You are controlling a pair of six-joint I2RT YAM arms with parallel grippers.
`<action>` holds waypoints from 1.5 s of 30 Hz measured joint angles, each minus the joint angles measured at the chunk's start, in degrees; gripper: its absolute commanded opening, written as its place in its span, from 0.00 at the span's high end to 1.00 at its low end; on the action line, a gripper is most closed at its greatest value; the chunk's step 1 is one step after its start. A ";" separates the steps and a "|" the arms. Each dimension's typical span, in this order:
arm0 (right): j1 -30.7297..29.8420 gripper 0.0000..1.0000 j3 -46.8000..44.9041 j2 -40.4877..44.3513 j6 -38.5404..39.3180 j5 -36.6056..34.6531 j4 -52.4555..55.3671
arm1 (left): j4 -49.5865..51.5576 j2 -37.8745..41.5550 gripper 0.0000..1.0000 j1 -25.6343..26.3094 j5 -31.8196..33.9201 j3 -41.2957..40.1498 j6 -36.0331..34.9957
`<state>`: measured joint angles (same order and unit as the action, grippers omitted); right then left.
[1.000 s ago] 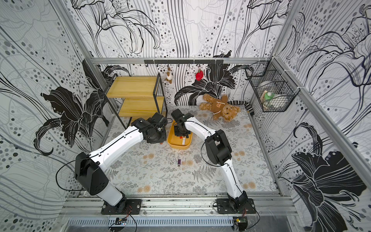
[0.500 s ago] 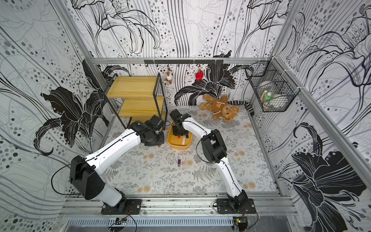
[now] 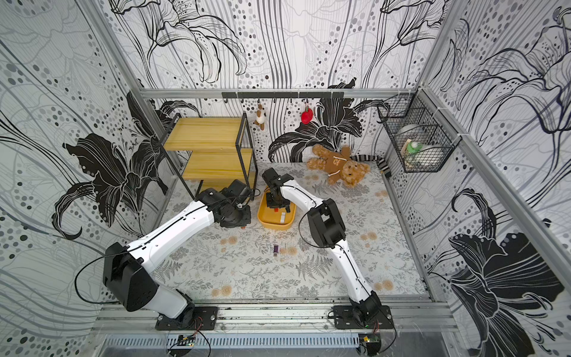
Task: Put the usb flash drive into the storage box
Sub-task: Place the USB flash in the storage box.
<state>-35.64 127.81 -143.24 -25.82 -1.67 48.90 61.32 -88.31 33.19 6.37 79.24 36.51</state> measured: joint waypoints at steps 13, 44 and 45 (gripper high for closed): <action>0.20 0.66 0.00 0.02 0.20 -0.02 0.04 | 0.09 0.02 1.00 0.00 0.02 0.02 0.07; 5.18 0.55 -56.00 54.60 -7.69 -9.73 -7.87 | -2.62 -32.41 1.00 0.00 -3.41 31.74 -8.50; 5.18 0.55 -56.02 55.47 -7.85 -9.75 -7.85 | -2.75 -33.70 1.00 0.00 -3.39 32.44 -8.85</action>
<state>-30.46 71.79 -87.77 -33.67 -11.42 41.06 58.57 -122.02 33.19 2.98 111.68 27.66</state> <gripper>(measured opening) 0.443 0.191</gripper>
